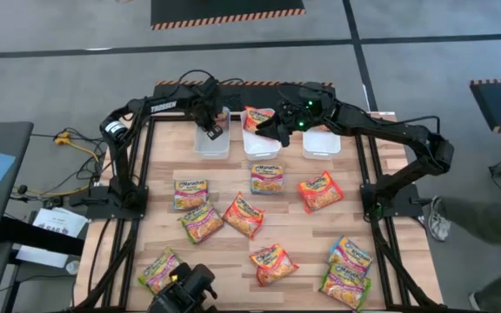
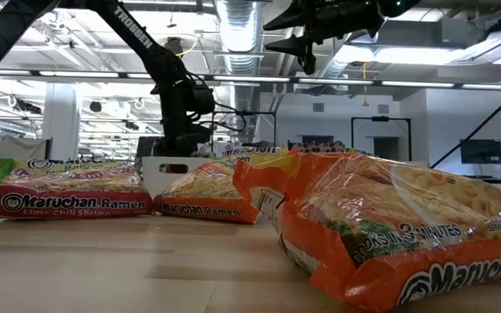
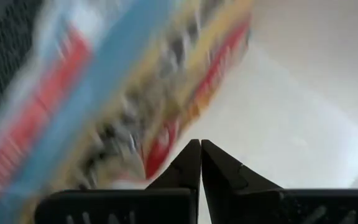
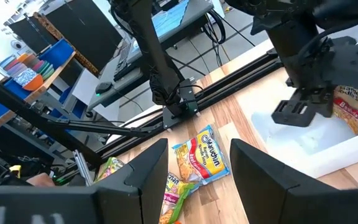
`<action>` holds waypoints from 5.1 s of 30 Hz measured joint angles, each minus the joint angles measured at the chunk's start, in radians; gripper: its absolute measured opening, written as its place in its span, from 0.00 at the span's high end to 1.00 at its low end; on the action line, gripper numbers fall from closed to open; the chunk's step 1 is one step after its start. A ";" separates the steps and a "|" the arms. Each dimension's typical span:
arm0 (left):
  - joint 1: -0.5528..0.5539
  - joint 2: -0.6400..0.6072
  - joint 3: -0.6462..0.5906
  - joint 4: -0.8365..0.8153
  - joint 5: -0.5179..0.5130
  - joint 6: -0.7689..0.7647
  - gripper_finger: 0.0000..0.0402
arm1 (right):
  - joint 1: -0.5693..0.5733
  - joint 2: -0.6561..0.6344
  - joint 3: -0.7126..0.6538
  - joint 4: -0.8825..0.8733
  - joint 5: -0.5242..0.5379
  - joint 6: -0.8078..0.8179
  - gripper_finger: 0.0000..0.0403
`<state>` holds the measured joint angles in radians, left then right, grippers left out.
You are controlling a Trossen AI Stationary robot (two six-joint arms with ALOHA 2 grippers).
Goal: Sort Maruchan noodles
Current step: Put the orange noodle pack into the middle white bin
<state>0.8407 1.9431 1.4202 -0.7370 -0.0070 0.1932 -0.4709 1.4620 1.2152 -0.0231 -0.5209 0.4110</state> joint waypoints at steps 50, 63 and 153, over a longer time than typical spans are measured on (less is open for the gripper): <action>-0.527 -0.754 -0.219 -0.229 0.211 -0.609 1.00 | 0.306 -0.004 0.000 -0.336 -0.029 -0.028 0.41; -0.835 -0.851 -0.418 0.013 0.040 -0.994 1.00 | 0.506 -0.003 0.000 -0.655 -0.035 -0.219 0.41; -0.952 -0.845 -0.455 0.122 -0.131 -1.010 1.00 | 0.455 -0.106 0.006 -0.660 0.534 -0.416 0.99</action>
<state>-0.1112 1.0985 0.9653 -0.6146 -0.1378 -0.8165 -0.0160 1.3557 1.2217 -0.6826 0.0133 -0.0052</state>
